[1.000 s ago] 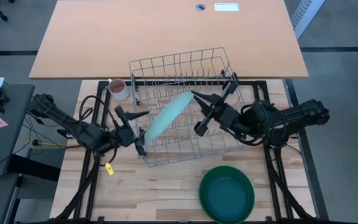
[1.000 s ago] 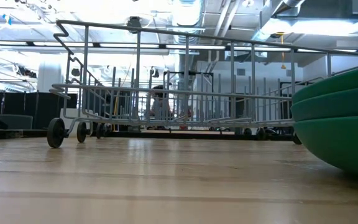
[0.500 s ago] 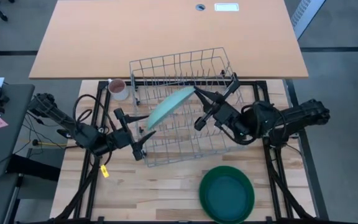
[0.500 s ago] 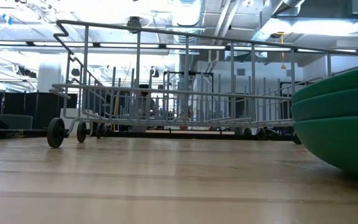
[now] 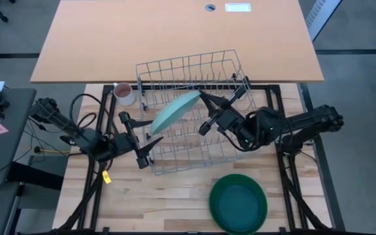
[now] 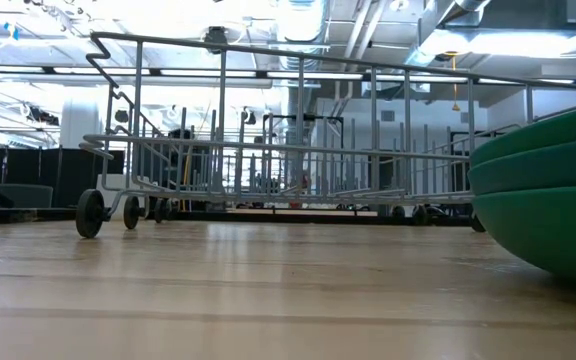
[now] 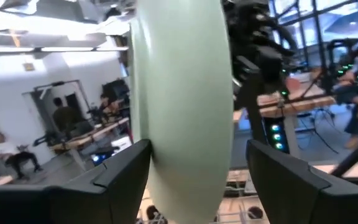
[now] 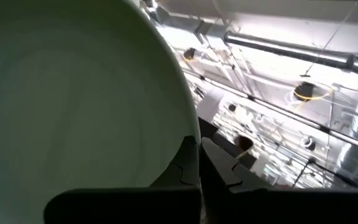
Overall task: Sort dishes
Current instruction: Put the light green plate in the dish rack
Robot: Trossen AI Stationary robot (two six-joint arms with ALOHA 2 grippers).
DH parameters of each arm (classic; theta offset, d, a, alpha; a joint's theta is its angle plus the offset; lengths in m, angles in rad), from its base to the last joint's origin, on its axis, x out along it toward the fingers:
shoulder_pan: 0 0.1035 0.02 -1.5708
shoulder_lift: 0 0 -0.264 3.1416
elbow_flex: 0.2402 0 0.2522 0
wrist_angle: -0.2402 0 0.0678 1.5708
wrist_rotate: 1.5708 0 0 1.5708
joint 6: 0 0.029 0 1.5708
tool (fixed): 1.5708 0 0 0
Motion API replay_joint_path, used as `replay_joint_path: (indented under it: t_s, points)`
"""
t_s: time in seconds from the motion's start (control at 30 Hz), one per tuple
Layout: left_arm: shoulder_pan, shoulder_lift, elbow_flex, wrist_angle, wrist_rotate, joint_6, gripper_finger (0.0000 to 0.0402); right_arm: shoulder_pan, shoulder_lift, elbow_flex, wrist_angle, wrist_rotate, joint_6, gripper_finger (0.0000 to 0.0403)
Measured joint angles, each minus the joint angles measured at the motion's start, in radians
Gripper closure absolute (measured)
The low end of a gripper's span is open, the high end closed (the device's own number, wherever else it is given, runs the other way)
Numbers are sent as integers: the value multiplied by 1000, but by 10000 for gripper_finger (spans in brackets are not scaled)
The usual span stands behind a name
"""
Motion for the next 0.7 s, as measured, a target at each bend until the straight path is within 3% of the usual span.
replay_joint_path:
  t_s: [0.17, 0.57, 0.7]
  points:
    - [0, 0, 0, 32, -92, 63, 190, 1, 3, 0, -30, 17, 12, 403]
    - [4, -2, 0, 39, -170, 88, 343, 50, 2, -1, -94, 70, 76, 393]
    - [5, -3, 0, 42, -205, 108, 367, 69, 2, -1, -101, 67, 77, 392]
